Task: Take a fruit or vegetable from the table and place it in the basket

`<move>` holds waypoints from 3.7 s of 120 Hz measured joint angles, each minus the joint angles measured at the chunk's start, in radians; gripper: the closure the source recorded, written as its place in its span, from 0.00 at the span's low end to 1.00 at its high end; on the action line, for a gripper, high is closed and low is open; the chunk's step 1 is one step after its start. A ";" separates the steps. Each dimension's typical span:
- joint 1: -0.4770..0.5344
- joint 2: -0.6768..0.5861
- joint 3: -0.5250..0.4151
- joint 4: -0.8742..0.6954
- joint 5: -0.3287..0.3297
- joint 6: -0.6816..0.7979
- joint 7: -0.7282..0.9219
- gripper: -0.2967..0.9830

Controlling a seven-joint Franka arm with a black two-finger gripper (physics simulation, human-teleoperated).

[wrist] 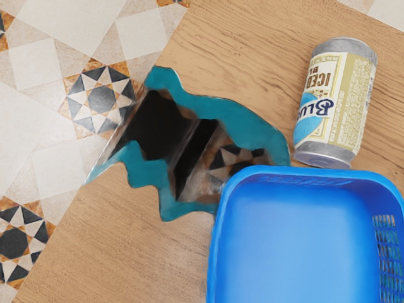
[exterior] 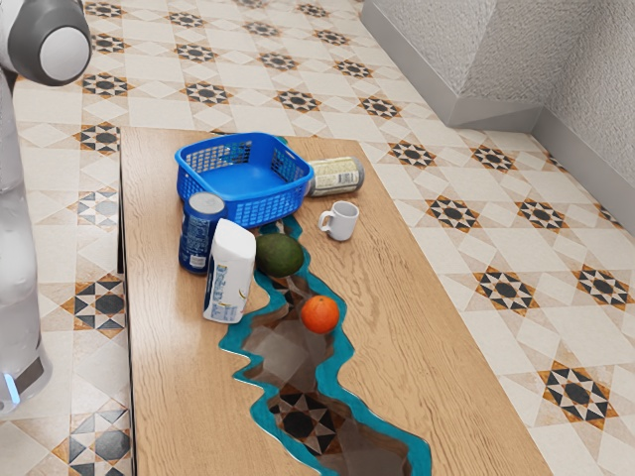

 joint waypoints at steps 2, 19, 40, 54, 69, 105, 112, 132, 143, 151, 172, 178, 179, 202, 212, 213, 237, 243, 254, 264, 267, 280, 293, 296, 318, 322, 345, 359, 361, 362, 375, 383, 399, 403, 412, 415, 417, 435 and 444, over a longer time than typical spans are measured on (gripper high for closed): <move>0.008 0.004 0.004 0.014 0.002 0.004 0.002 0.24; -0.030 0.013 0.013 0.045 0.032 -0.016 0.020 0.24; -0.054 0.044 -0.125 0.049 0.064 -0.106 0.037 0.25; -0.058 0.063 -0.263 0.044 0.072 -0.108 0.044 0.25; -0.204 -0.015 -0.293 -0.163 0.077 -0.010 0.048 0.25; -0.048 -0.274 -0.498 -0.808 0.017 0.442 0.053 0.25; 0.007 -0.303 -0.549 -0.887 -0.008 0.506 0.052 0.25; 0.035 -0.307 -0.575 -1.005 -0.052 0.650 0.051 0.25; 0.031 -0.303 -0.577 -1.061 -0.072 0.710 0.050 0.25; 0.022 -0.303 -0.577 -1.082 -0.084 0.740 0.049 0.25; 0.009 -0.304 -0.579 -1.097 -0.097 0.748 0.049 0.25; 0.004 -0.305 -0.579 -1.097 -0.099 0.734 0.049 0.25; 0.002 -0.305 -0.580 -1.097 -0.099 0.731 0.049 0.25; -0.006 -0.284 -0.588 -1.114 -0.102 0.717 0.041 0.25; -0.004 -0.273 -0.588 -1.118 -0.103 0.736 0.036 0.25; -0.004 -0.273 -0.588 -1.119 -0.104 0.737 0.035 0.25; -0.003 -0.266 -0.587 -1.168 -0.123 0.797 0.026 0.25; -0.003 -0.266 -0.587 -1.178 -0.125 0.813 0.023 0.24; -0.002 -0.266 -0.588 -1.187 -0.127 0.836 0.020 0.24; -0.002 -0.264 -0.587 -1.193 -0.128 0.850 0.017 0.23; -0.002 -0.263 -0.587 -1.195 -0.128 0.854 0.016 0.23; -0.002 -0.259 -0.587 -1.199 -0.128 0.868 0.011 0.26; -0.003 -0.260 -0.587 -1.199 -0.126 0.873 0.005 0.30; -0.003 -0.260 -0.587 -1.199 -0.125 0.874 0.004 0.30; -0.003 -0.262 -0.586 -1.196 -0.119 0.869 -0.004 0.33; -0.003 -0.265 -0.586 -1.193 -0.118 0.862 -0.006 0.34; -0.003 -0.268 -0.586 -1.181 -0.113 0.823 -0.011 0.33; -0.001 -0.260 -0.586 -1.187 -0.114 0.812 -0.013 0.31; 0.000 -0.258 -0.586 -1.187 -0.115 0.811 -0.013 0.31; 0.000 -0.257 -0.586 -1.188 -0.115 0.811 -0.013 0.31; 0.000 -0.251 -0.587 -1.188 -0.117 0.807 -0.014 0.31; 0.001 -0.256 -0.586 -1.185 -0.113 0.804 -0.015 0.34; 0.001 -0.264 -0.586 -1.137 -0.098 0.779 -0.018 0.40; 0.001 -0.265 -0.586 -1.111 -0.092 0.765 -0.019 0.40; 0.000 -0.267 -0.585 -1.064 -0.075 0.736 -0.021 0.41; 0.000 -0.268 -0.585 -1.047 -0.069 0.726 -0.021 0.41; 0.000 -0.269 -0.585 -1.035 -0.065 0.720 -0.022 0.41; 0.021 -0.287 -0.582 -0.945 -0.027 0.665 -0.024 0.41; 0.039 -0.297 -0.557 -0.925 -0.012 0.641 -0.024 0.40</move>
